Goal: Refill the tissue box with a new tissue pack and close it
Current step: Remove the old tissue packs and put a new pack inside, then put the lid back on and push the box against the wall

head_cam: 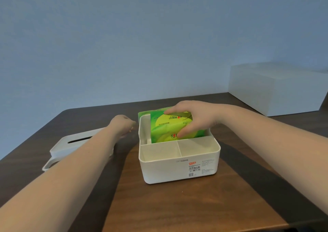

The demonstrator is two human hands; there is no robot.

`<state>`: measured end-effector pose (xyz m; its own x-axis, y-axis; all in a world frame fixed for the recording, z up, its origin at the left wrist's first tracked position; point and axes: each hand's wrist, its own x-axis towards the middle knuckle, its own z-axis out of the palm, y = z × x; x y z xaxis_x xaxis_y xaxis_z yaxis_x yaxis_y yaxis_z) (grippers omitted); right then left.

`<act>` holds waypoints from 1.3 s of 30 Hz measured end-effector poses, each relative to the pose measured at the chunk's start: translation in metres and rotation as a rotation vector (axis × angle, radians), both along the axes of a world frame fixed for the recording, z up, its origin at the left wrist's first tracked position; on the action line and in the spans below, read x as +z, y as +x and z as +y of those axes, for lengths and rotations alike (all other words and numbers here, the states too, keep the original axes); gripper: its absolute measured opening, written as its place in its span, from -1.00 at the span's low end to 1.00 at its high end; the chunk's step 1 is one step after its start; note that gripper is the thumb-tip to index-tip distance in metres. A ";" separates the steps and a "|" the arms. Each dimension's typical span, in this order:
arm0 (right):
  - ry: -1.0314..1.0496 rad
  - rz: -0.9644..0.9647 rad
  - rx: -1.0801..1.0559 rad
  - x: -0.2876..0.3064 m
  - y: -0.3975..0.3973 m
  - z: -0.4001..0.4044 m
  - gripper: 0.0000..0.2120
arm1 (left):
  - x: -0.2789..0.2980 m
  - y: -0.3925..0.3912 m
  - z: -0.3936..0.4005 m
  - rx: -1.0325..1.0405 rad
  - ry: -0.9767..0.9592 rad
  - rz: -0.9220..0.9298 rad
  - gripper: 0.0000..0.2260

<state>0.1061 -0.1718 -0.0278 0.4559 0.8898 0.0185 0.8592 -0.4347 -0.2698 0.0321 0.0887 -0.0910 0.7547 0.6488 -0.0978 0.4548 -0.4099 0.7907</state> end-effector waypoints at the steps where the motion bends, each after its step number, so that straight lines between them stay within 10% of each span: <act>1: 0.009 -0.002 -0.006 0.000 -0.002 -0.001 -0.26 | 0.001 -0.004 0.000 -0.006 0.004 0.009 -0.90; 20: 0.129 0.023 -0.068 0.012 -0.092 0.118 -0.67 | 0.013 -0.132 0.073 0.275 0.215 0.043 -0.75; 32: -0.235 0.089 -0.187 -0.025 -0.116 0.223 -0.79 | -0.020 -0.164 0.106 0.363 0.144 0.071 -0.63; 39: -0.190 0.263 -0.337 -0.038 -0.107 0.240 -0.62 | -0.020 -0.155 0.110 0.384 0.096 0.006 -0.87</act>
